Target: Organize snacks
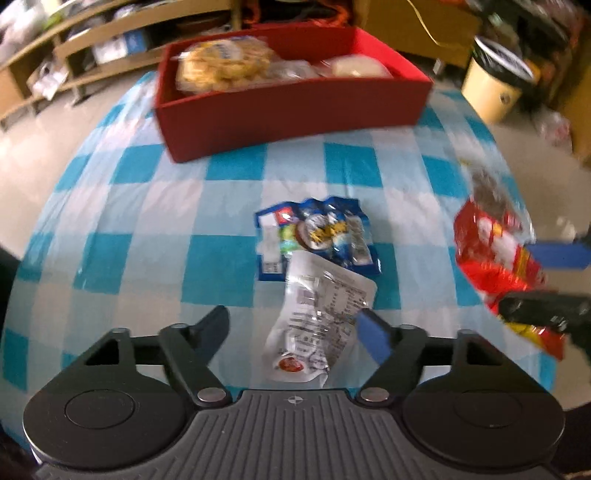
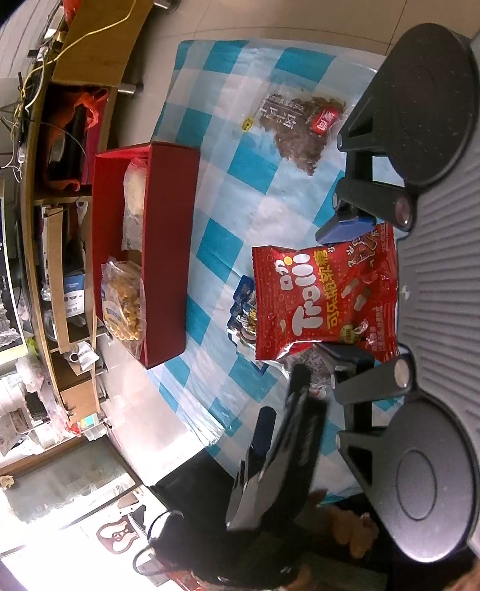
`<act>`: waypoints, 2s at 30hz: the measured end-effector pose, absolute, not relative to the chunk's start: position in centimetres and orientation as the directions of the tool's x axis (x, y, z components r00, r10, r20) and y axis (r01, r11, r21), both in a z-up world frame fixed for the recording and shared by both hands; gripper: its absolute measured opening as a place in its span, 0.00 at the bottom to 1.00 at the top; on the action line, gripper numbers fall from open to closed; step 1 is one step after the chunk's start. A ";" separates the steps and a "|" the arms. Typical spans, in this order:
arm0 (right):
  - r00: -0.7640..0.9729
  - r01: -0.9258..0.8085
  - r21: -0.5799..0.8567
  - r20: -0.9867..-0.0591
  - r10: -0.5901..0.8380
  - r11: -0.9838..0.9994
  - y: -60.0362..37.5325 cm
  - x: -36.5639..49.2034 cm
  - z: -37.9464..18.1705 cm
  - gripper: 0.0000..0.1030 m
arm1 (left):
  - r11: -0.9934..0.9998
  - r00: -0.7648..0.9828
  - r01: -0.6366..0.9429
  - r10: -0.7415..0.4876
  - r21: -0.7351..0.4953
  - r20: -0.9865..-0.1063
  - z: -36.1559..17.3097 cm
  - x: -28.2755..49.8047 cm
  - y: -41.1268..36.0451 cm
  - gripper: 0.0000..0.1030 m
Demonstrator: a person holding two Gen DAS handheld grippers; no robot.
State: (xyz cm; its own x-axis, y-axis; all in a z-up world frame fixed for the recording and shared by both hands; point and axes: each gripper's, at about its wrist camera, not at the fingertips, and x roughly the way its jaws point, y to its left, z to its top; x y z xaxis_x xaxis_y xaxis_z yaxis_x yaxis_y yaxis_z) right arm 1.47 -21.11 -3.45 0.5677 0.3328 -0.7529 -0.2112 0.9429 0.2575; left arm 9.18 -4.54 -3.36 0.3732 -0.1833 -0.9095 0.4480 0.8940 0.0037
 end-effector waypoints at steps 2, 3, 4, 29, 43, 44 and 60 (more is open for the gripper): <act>0.567 -0.209 0.254 -0.755 0.329 0.944 -21.2 1.4 -3.5 0.54 | 0.880 0.368 0.471 -0.134 0.060 -0.920 -4.6 8.9 -5.4 0.79; 0.567 -0.208 0.254 -0.755 0.328 0.945 -21.2 1.3 -3.5 0.54 | 0.874 0.354 0.478 -0.102 0.086 -0.930 -5.4 8.7 -5.7 0.76; 0.567 -0.209 0.254 -0.755 0.329 0.944 -21.3 1.3 -3.5 0.54 | 0.876 0.349 0.476 -0.107 0.078 -0.931 -5.7 8.5 -5.6 0.74; 0.632 -0.191 0.277 -0.699 0.334 0.942 -21.9 2.1 -1.6 0.54 | 0.902 0.345 0.339 -0.383 -0.267 -0.857 0.8 10.3 -2.0 0.44; 0.685 -0.166 0.293 -0.652 0.324 0.942 -22.5 6.7 1.0 0.49 | 0.902 0.417 0.322 -0.408 -0.288 -0.812 3.6 14.1 -2.5 0.44; 0.662 -0.179 0.302 -0.667 0.342 0.936 -22.4 6.7 0.5 0.49 | 0.900 0.406 0.323 -0.411 -0.292 -0.816 3.3 14.1 -2.5 0.44; 0.432 -0.248 0.121 -0.874 0.222 0.961 -17.9 9.5 -8.0 0.66 | 0.899 0.343 0.324 -0.402 -0.294 -0.849 1.3 13.7 -2.3 0.44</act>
